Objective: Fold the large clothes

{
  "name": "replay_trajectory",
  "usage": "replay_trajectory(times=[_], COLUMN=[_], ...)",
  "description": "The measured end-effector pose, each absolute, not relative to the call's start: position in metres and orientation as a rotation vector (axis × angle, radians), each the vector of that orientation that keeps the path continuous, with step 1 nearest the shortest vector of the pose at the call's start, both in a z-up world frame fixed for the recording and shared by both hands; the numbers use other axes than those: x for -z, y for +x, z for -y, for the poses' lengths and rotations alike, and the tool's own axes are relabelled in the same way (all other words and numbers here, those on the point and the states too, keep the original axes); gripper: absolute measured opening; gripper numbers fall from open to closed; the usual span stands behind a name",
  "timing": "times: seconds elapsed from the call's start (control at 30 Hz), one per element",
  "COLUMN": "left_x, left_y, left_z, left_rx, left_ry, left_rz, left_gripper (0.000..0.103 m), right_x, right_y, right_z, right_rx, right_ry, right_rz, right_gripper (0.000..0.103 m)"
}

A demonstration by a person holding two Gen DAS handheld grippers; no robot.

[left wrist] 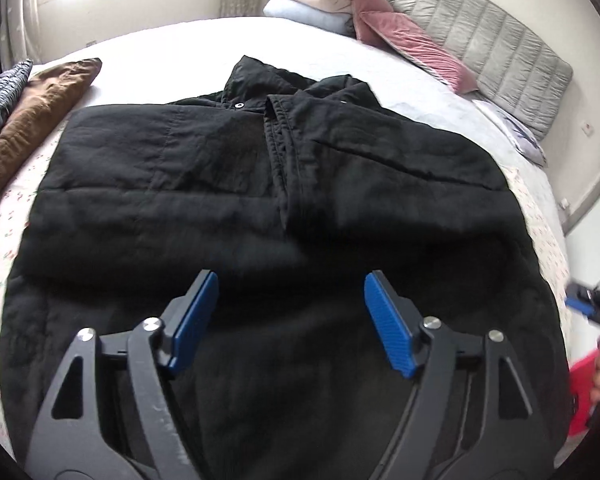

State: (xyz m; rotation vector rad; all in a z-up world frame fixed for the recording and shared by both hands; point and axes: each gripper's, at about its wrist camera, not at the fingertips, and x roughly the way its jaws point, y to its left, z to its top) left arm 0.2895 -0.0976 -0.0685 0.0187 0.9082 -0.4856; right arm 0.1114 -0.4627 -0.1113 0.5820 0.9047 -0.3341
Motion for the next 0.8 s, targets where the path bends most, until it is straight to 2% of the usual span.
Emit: replay_trajectory(times=[0.23,0.3,0.4,0.5,0.63,0.8], left_x=[0.038,0.025,0.004,-0.014,-0.024,-0.012], left_y=[0.206,0.183,0.156,0.133,0.112,0.089], left_z=[0.06,0.042,0.008,-0.028,-0.07,-0.097], left_rx=[0.552,0.556,0.539,0.507,0.478,0.505], left_ry=[0.105,0.122,0.16,0.207,0.217,0.13], left_rz=[-0.924,-0.913,-0.892,-0.864,-0.866,-0.927], left_gripper=[0.078,0.087,0.092,0.1,0.1,0.1], right_x=[0.055,0.032,0.007,0.001,0.003,0.016], right_y=[0.091,0.072,0.041,0.017,-0.008,-0.028], right_z=[0.405,0.385,0.359,0.344,0.347,0.345], right_rx=[0.212,0.188,0.161,0.113,0.022,-0.024], right_ry=[0.418,0.311,0.163,0.099,0.142,0.242], right_rz=[-0.826,-0.779,-0.715,-0.733,-0.792,-0.834], right_gripper=[0.074,0.074,0.087,0.089,0.089,0.089])
